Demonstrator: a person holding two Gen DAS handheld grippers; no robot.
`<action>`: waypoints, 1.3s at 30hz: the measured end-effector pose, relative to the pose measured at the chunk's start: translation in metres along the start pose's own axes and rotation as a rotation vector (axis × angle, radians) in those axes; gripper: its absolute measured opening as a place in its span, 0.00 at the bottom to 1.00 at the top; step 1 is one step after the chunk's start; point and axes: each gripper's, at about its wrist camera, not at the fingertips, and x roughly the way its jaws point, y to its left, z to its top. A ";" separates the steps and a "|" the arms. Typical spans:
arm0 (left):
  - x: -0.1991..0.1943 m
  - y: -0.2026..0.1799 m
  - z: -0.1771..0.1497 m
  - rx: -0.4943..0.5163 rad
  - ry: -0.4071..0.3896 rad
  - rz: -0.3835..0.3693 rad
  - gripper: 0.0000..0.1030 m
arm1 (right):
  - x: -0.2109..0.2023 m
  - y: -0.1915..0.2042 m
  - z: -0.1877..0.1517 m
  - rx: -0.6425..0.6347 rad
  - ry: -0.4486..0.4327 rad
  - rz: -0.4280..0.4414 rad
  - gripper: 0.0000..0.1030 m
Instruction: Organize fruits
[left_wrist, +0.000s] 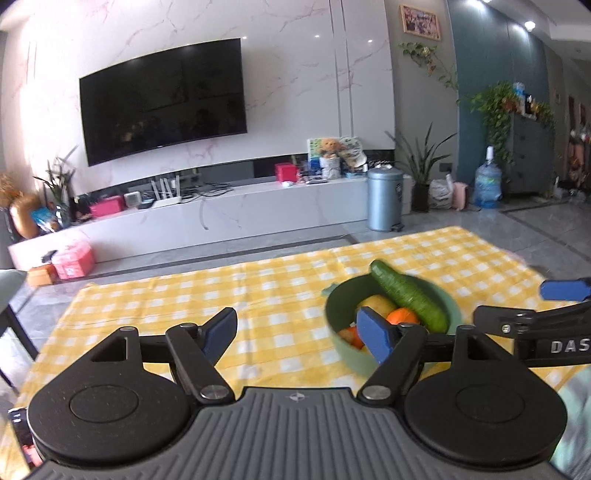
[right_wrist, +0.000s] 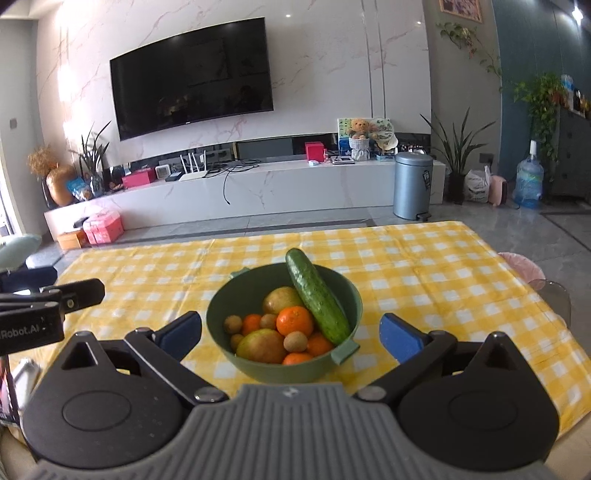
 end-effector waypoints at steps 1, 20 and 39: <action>-0.001 0.000 -0.004 -0.001 0.002 0.013 0.84 | -0.002 0.002 -0.004 -0.006 -0.002 0.003 0.96; 0.014 0.010 -0.046 -0.060 0.138 0.040 0.85 | 0.008 0.007 -0.041 0.001 0.024 0.024 0.96; 0.023 0.012 -0.050 -0.067 0.194 0.048 0.85 | 0.018 0.005 -0.043 0.013 0.049 0.020 0.96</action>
